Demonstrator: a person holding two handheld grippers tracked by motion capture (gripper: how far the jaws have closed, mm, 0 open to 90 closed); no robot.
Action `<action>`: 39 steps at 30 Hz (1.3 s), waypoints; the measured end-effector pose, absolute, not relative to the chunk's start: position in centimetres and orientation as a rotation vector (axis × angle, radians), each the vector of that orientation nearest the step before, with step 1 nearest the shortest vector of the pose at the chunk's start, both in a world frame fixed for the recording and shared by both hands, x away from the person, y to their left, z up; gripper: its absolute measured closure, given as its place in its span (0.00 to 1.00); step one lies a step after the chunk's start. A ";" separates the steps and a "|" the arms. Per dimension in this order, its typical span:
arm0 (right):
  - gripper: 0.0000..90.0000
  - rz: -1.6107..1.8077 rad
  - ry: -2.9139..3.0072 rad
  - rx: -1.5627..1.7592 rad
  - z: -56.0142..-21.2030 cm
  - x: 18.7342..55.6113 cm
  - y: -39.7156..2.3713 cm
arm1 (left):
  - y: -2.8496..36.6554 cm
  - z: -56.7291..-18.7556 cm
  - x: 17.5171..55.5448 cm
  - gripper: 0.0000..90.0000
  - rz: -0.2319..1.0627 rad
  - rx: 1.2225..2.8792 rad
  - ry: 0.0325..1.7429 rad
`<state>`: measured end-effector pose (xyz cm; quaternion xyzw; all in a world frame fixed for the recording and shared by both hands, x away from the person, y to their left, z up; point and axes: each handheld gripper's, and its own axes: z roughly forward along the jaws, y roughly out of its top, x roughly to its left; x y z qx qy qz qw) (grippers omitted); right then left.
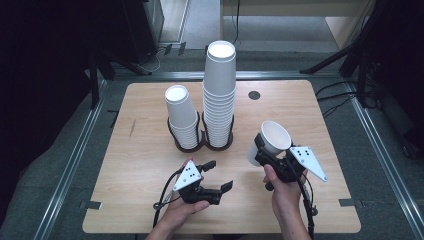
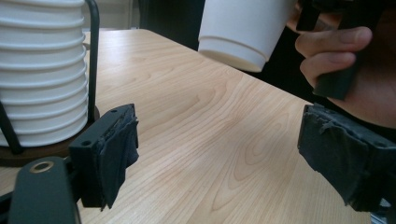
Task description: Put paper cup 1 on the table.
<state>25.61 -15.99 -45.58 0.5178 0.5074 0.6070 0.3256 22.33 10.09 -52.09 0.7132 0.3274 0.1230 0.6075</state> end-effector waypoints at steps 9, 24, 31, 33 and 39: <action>0.14 1.492 1.359 1.315 -45.5 26.9 -16.8 | 10.4 -52.1 22.5 0.08 0.286 1.640 0.782; 0.14 1.377 1.349 1.292 -46.7 29.8 -18.5 | 11.0 -52.0 22.6 0.08 0.284 1.630 0.802; 0.14 1.340 1.339 1.281 -47.5 31.2 -19.3 | 11.1 -52.0 22.7 0.08 0.288 1.632 0.809; 0.14 1.330 1.343 1.267 -47.7 31.6 -19.4 | 11.1 -51.9 22.7 0.08 0.286 1.626 0.812; 0.14 1.297 1.356 1.262 -49.0 33.1 -19.7 | 11.7 -51.9 22.8 0.05 0.293 1.617 0.837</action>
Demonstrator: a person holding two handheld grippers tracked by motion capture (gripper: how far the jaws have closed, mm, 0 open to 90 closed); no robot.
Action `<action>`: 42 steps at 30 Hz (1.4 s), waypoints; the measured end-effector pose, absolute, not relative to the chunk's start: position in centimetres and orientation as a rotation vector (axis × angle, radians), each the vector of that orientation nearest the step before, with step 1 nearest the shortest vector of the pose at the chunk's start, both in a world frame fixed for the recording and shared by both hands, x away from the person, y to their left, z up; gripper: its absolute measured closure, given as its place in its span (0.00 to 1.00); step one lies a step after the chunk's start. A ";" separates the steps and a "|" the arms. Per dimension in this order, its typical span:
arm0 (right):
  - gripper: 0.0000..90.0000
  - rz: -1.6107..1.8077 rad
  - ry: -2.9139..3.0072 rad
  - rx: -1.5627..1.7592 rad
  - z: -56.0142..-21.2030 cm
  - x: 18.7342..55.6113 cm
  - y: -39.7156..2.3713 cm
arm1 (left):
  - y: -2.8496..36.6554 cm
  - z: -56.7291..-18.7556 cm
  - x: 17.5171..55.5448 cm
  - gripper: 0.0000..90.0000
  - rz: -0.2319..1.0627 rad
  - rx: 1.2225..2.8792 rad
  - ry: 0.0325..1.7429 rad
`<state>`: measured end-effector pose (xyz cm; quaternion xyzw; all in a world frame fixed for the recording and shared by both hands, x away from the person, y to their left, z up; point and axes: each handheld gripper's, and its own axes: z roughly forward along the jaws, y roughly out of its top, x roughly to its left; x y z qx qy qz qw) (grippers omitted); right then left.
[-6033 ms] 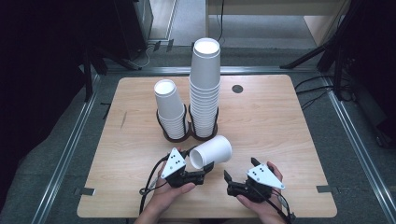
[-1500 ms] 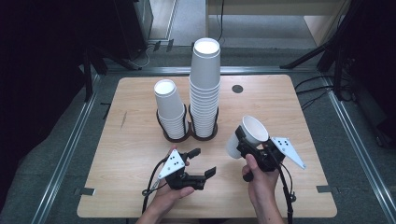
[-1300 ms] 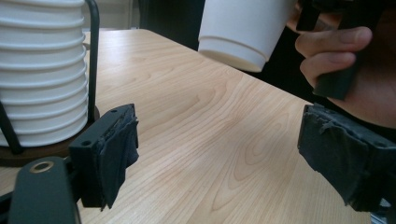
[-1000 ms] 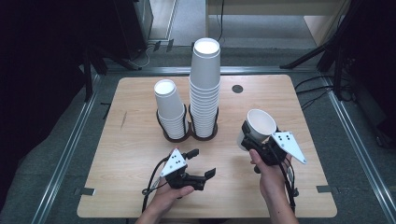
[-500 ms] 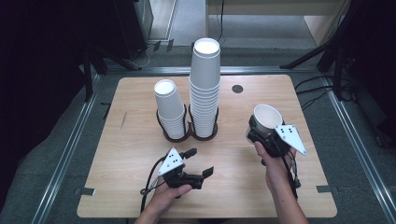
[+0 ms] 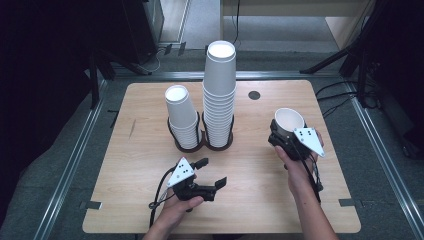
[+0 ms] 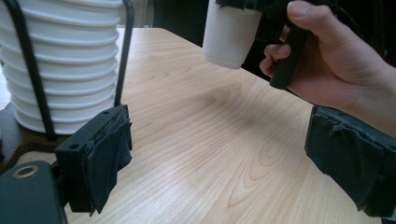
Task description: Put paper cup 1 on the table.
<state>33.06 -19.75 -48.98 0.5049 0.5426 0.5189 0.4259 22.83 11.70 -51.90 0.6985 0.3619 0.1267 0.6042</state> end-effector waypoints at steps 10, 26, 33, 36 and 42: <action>0.14 1.261 1.362 1.291 -50.6 35.0 -19.6 | 12.2 -51.8 23.2 0.04 0.310 1.604 0.866; 0.12 1.218 1.298 1.344 -51.7 36.3 -20.1 | 12.0 -52.0 23.2 0.04 0.298 1.616 0.864; 0.12 1.187 1.309 1.335 -52.0 36.5 -20.3 | 12.0 -52.0 23.2 0.04 0.299 1.620 0.863; 0.12 1.169 1.334 1.319 -52.3 36.5 -20.0 | 12.0 -52.0 23.2 0.04 0.297 1.620 0.863; 0.11 1.139 1.367 1.319 -52.7 36.5 -19.6 | 12.0 -52.0 23.2 0.04 0.294 1.621 0.862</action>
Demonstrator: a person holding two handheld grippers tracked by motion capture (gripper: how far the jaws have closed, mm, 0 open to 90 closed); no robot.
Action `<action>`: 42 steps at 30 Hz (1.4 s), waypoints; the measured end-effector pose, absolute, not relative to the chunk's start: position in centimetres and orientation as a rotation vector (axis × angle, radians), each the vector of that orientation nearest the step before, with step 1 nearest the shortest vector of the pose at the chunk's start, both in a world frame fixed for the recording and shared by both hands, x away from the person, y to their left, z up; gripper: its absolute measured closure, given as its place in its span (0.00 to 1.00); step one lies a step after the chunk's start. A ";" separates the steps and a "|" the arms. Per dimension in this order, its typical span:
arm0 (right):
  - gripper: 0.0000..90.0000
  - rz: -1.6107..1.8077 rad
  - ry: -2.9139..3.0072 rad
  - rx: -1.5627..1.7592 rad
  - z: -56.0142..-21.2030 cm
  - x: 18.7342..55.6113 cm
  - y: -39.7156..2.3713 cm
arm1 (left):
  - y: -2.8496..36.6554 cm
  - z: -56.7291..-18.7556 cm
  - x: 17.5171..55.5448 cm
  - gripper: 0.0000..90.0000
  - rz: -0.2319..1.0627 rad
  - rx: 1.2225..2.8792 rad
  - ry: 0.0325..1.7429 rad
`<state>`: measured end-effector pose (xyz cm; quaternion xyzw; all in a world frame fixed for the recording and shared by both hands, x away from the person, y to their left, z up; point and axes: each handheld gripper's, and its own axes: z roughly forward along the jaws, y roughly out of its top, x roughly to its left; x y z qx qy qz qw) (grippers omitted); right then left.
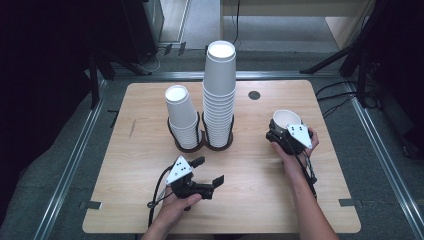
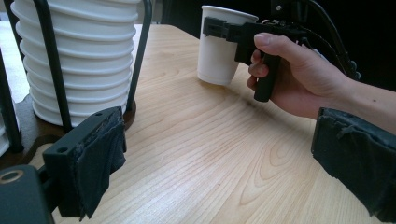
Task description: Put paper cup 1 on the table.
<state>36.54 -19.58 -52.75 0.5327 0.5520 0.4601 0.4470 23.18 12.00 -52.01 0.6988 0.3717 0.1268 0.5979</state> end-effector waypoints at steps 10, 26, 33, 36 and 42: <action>0.10 1.127 1.390 1.334 -53.2 36.4 -19.4 | 12.1 -52.0 23.2 0.04 0.290 1.613 0.867; 0.00 1.128 1.480 1.300 -53.6 35.2 -19.1 | 12.3 -52.0 23.3 0.04 0.293 1.609 0.873; 0.00 1.171 1.500 1.331 -53.8 33.8 -19.7 | 12.2 -51.9 23.3 0.04 0.298 1.605 0.873; 0.00 1.182 1.509 1.332 -53.6 33.1 -20.1 | 12.2 -52.0 23.3 0.04 0.295 1.604 0.876; 0.00 1.207 1.518 1.320 -52.8 31.4 -20.8 | 12.1 -51.9 23.3 0.04 0.298 1.612 0.872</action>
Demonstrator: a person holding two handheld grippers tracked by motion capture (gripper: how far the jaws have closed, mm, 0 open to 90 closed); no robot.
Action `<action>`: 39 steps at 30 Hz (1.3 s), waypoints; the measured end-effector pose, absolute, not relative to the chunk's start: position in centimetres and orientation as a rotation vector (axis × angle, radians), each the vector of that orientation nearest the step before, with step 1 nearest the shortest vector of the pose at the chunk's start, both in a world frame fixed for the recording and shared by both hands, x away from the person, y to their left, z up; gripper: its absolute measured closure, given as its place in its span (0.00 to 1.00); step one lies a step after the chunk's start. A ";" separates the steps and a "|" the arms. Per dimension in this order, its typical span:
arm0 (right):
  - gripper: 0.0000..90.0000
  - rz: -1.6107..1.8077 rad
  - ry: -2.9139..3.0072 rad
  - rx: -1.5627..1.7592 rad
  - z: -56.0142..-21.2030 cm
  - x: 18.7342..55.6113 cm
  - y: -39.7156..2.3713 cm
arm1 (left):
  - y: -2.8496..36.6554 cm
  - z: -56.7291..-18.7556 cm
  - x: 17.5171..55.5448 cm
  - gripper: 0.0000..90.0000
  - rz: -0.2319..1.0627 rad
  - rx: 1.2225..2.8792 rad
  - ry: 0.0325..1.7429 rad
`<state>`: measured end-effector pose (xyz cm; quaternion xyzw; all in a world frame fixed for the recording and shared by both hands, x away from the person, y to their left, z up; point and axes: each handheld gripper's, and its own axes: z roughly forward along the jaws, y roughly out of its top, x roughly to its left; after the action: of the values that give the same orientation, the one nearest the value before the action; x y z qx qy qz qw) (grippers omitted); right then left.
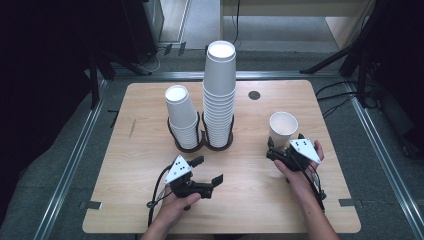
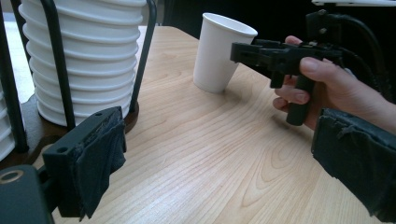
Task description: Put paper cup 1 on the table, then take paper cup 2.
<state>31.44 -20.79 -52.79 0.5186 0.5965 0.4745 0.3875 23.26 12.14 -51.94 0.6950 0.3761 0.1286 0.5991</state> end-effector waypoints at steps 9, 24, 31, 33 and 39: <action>0.00 1.258 1.498 1.284 -50.8 29.5 -21.2 | 12.1 -51.9 23.3 0.04 0.301 1.612 0.877; 0.00 1.349 1.470 1.219 -45.4 28.3 -19.9 | 12.1 -52.0 23.3 0.04 0.309 1.608 0.881; 0.00 1.388 1.473 1.191 -43.6 28.5 -18.6 | 12.2 -52.0 23.3 0.04 0.312 1.602 0.887; 0.00 1.399 1.470 1.180 -43.1 28.6 -18.3 | 12.3 -51.9 23.3 0.04 0.314 1.601 0.887; 0.00 1.428 1.476 1.168 -41.6 29.1 -17.1 | 12.2 -51.8 23.2 0.04 0.328 1.598 0.890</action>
<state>29.08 -17.06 -41.60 0.4573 0.5778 0.5591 0.3800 23.22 12.22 -51.81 0.6887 0.3839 0.1414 0.5985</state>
